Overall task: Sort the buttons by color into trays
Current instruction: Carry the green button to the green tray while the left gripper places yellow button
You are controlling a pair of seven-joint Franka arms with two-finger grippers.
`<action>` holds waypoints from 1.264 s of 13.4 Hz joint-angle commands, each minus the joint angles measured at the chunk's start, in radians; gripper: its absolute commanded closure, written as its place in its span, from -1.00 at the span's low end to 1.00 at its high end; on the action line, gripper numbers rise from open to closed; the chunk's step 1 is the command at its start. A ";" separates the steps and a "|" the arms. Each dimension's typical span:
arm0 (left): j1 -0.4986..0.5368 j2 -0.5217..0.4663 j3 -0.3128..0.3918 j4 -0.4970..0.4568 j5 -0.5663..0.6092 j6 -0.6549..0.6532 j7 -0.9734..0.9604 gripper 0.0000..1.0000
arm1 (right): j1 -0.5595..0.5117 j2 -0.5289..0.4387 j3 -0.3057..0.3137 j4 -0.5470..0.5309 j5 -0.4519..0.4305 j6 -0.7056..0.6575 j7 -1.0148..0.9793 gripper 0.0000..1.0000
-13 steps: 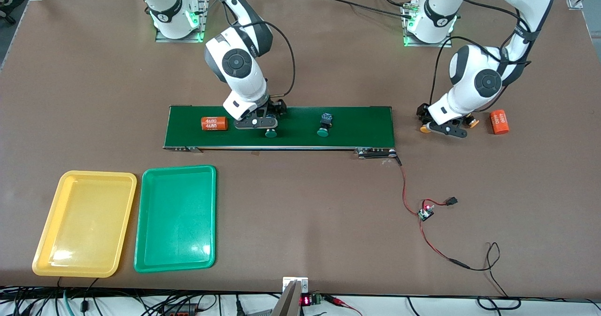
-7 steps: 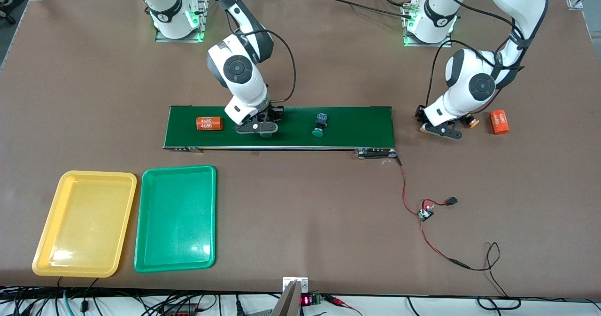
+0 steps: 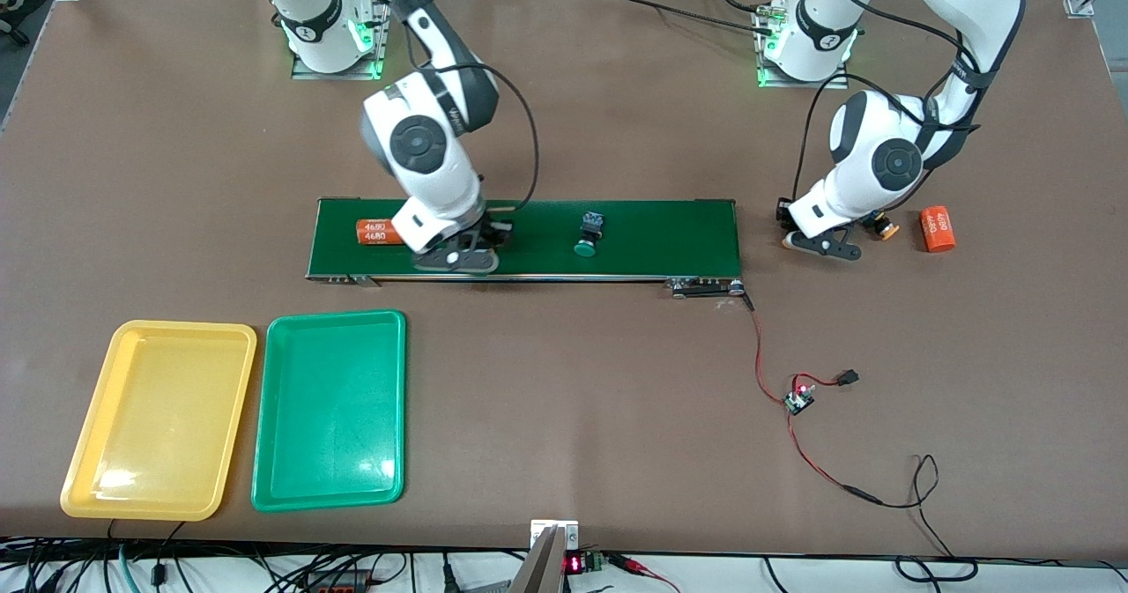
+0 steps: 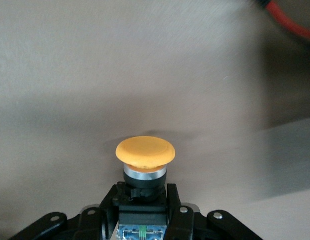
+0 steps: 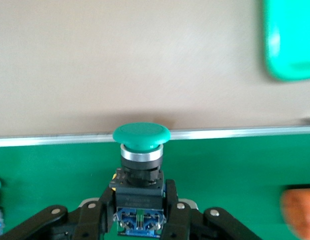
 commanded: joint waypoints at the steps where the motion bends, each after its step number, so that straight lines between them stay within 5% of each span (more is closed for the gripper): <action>1: -0.010 -0.029 -0.041 0.150 -0.039 -0.193 -0.066 0.54 | -0.092 0.000 -0.032 0.134 0.003 -0.128 -0.150 1.00; 6: -0.013 -0.025 -0.159 0.208 -0.260 -0.186 -0.178 0.53 | -0.295 0.081 -0.021 0.220 0.009 -0.113 -0.429 1.00; 13: -0.031 0.012 -0.216 0.211 -0.323 -0.055 -0.188 0.36 | -0.419 0.204 -0.023 0.234 0.007 0.084 -0.584 0.96; 14: -0.031 0.012 -0.217 0.211 -0.325 -0.055 -0.189 0.04 | -0.436 0.224 -0.021 0.231 0.013 0.084 -0.580 0.86; 15: -0.029 0.012 -0.220 0.211 -0.326 -0.057 -0.192 -0.86 | -0.438 0.233 -0.021 0.226 0.006 0.084 -0.586 0.85; 17: -0.019 -0.004 -0.220 0.211 -0.328 -0.071 -0.188 -1.00 | -0.445 0.256 -0.023 0.221 0.000 0.084 -0.584 0.85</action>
